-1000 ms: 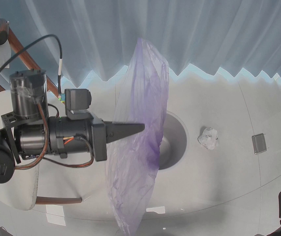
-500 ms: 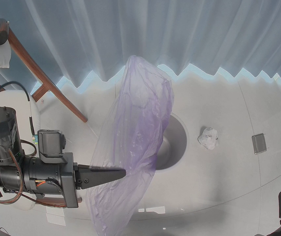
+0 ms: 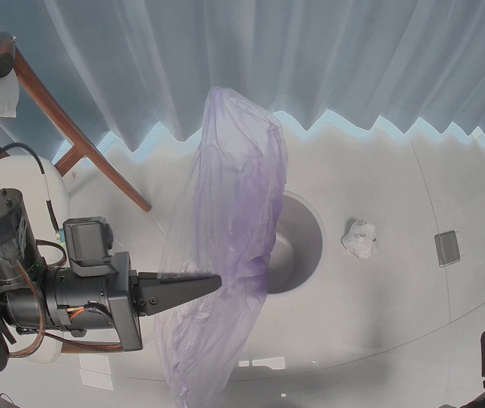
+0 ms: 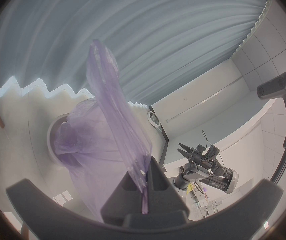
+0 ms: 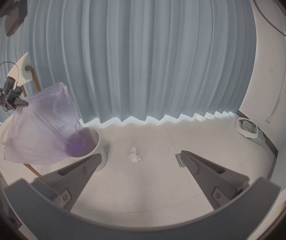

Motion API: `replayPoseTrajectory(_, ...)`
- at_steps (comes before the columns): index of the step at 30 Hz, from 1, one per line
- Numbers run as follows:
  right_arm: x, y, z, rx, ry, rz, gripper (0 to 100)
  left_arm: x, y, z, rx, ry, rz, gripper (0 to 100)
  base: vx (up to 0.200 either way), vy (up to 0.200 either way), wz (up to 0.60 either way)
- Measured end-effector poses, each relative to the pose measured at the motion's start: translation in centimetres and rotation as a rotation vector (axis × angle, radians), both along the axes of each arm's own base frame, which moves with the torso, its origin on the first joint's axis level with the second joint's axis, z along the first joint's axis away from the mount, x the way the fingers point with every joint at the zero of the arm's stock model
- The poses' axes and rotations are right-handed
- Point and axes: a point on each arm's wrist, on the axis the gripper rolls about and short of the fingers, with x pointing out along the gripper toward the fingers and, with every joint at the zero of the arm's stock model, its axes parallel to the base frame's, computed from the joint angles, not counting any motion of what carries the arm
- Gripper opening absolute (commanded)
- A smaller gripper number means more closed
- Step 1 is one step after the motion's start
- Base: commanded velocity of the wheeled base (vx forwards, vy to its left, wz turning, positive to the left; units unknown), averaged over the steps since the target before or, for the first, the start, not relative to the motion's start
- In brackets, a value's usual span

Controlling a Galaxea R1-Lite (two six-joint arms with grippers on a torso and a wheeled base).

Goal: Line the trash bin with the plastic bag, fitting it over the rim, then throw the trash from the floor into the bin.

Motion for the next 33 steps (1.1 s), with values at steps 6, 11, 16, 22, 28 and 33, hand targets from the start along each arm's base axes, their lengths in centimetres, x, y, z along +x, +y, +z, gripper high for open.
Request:
replayPoseTrajectory(6, 0.0, 0.0, 0.0, 0.000, 0.000, 0.000, 100, 0.7, -0.7, -1.0, 0.002, 0.002, -0.002, 0, 0.000, 0.000, 0.00)
replayPoseTrajectory(11, 0.0, 0.0, 0.0, 0.000, 0.000, 0.000, 100, 1.1, -1.0, -1.9, 0.006, 0.010, -0.001, 0, 0.000, 0.000, 0.00)
replayPoseTrajectory(16, 0.0, 0.0, 0.0, 0.000, 0.000, 0.000, 100, 0.9, -0.8, -3.0, 0.018, 0.029, -0.001, 0, 0.000, 0.000, 0.00)
replayPoseTrajectory(22, 0.0, 0.0, 0.0, 0.000, 0.000, 0.000, 100, -0.1, 0.0, -5.0, 0.028, 0.042, 0.000, 0, 0.000, 0.000, 0.00)
replayPoseTrajectory(28, 0.0, 0.0, 0.0, 0.000, 0.000, 0.000, 100, -0.7, 0.6, -5.9, 0.004, 0.011, 0.009, 0, 0.000, 0.000, 0.00)
replayPoseTrajectory(33, 0.0, 0.0, 0.0, 0.000, 0.000, 0.000, 100, -1.7, 1.3, -6.9, 0.011, 0.019, 0.013, 0, 0.000, 0.000, 0.00)
